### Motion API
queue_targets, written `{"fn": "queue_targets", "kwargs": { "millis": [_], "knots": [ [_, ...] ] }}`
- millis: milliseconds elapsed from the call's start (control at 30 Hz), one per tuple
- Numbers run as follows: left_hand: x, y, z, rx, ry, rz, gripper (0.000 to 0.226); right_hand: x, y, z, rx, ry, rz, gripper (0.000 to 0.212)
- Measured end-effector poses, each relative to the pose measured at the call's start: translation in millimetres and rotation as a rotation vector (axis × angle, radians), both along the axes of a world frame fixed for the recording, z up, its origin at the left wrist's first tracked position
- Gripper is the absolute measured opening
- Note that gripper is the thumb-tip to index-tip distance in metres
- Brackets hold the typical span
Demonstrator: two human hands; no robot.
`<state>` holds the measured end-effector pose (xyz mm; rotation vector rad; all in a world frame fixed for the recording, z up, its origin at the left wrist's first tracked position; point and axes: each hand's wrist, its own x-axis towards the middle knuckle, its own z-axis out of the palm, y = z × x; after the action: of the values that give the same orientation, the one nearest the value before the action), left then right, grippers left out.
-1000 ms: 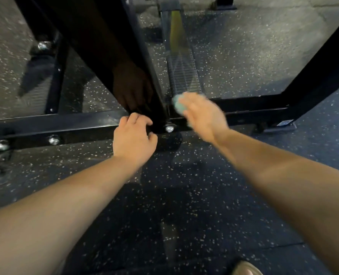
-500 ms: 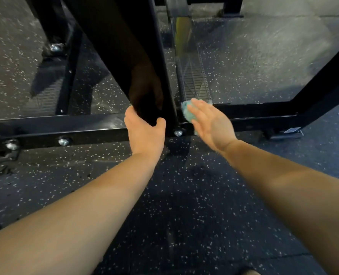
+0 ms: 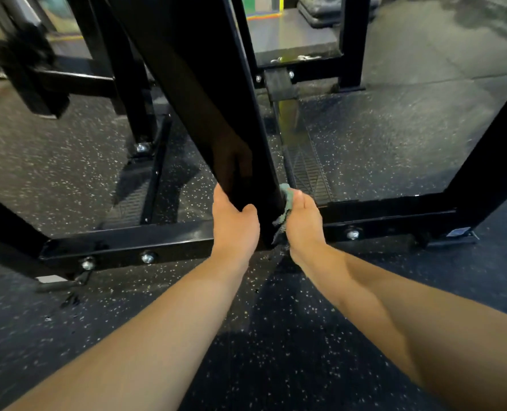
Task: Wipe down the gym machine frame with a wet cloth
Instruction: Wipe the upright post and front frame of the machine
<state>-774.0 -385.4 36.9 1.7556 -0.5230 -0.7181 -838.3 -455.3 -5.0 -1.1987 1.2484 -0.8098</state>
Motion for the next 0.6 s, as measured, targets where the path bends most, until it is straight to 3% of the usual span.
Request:
{"fn": "queue_targets", "kwargs": {
  "millis": [133, 233, 400, 600],
  "knots": [
    [4.2, -4.0, 36.8, -0.291, -0.100, 0.103, 0.062, 29.0, -3.4, 105.0, -0.297, -0.267, 0.132, 0.032],
    [9.7, -3.5, 59.5, -0.385, -0.172, 0.151, 0.062, 33.0, -2.5, 120.1, -0.472, -0.302, 0.189, 0.039],
    [16.0, -3.9, 110.3, -0.353, -0.126, 0.205, 0.059, 26.9, -0.6, 54.2, -0.059, -0.161, 0.172, 0.040],
    [15.4, -2.2, 130.7, -0.356, -0.051, 0.231, 0.051, 50.1, 1.2, 202.4, -0.357, -0.346, 0.186, 0.032]
  ]
}}
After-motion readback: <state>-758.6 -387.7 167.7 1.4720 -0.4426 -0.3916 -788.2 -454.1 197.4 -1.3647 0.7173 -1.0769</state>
